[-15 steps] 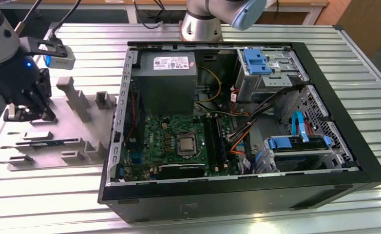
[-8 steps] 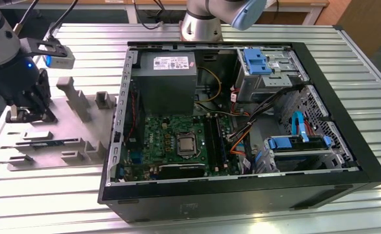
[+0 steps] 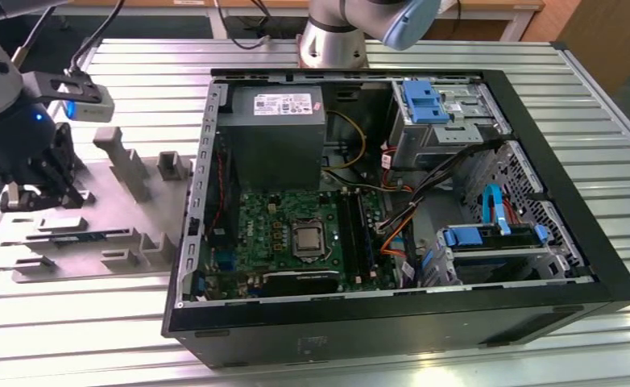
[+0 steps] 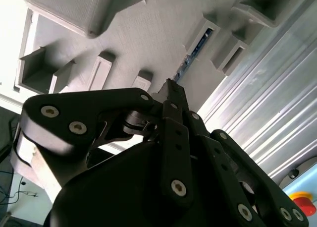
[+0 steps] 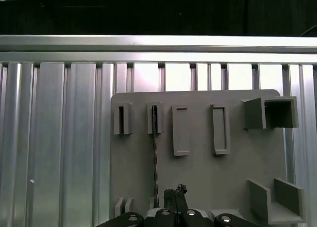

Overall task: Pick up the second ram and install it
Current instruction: 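Pick up the second ram and move it above second insertion slot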

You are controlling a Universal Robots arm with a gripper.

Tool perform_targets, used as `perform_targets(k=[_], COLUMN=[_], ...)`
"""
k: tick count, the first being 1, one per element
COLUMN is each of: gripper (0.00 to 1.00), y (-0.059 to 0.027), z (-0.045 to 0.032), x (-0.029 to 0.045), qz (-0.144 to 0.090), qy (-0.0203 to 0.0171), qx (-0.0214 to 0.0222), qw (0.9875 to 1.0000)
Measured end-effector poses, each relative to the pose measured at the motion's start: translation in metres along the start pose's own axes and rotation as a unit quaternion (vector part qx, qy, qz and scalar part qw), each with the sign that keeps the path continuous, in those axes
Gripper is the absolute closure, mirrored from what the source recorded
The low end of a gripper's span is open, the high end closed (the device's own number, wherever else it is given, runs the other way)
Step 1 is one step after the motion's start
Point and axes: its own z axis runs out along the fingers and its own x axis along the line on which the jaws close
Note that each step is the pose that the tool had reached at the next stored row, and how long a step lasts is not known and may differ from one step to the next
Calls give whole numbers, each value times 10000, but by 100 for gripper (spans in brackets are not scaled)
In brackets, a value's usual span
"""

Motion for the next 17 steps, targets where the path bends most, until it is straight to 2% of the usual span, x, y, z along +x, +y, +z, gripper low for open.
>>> perform_targets(k=[6,12,14,17], gripper=[89,89,89,89], y=[16,84,127,148], z=[79,141,181,231], x=[86,139,149,166], qz=[0,-1,0,-1], qy=[0,-1,0,0], qx=[0,1,0,0], qw=[10000,10000,10000,10000])
